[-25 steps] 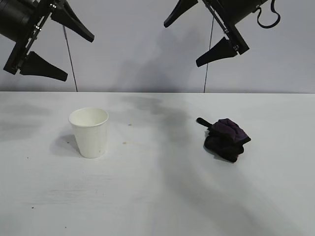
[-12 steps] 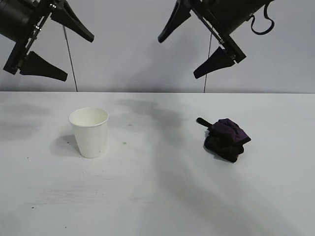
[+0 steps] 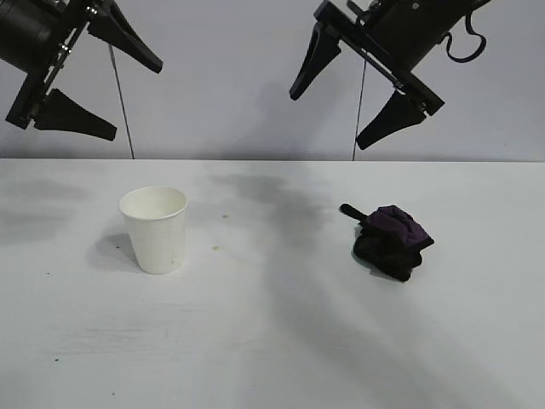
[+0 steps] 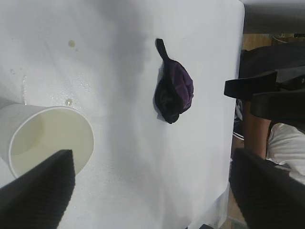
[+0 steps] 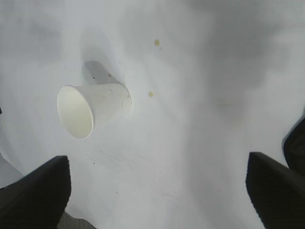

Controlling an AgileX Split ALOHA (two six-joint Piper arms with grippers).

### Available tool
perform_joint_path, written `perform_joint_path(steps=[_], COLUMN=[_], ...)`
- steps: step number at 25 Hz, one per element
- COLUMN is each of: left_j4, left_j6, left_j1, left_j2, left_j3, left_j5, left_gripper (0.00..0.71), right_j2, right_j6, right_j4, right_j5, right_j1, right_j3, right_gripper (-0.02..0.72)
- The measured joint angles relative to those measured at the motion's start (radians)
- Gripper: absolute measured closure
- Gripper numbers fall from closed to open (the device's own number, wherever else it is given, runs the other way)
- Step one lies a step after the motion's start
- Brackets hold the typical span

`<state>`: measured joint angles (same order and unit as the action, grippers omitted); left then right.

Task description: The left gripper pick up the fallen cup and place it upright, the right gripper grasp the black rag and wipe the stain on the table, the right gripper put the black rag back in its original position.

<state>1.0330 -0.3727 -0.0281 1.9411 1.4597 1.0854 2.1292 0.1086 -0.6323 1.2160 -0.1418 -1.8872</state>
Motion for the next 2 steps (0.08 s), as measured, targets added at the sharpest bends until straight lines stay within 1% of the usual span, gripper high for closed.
perform_joint_path(steps=[2], left_j4=[-0.001], left_j6=[0.0], left_j1=[0.0], left_j2=[0.0], left_j3=[0.0], left_j5=[0.0], left_gripper=[0.074], right_j2=[0.0], right_j6=[0.0], right_j4=[0.0], right_j5=[0.0], right_j1=[0.0], right_j3=[0.0], right_gripper=[0.009])
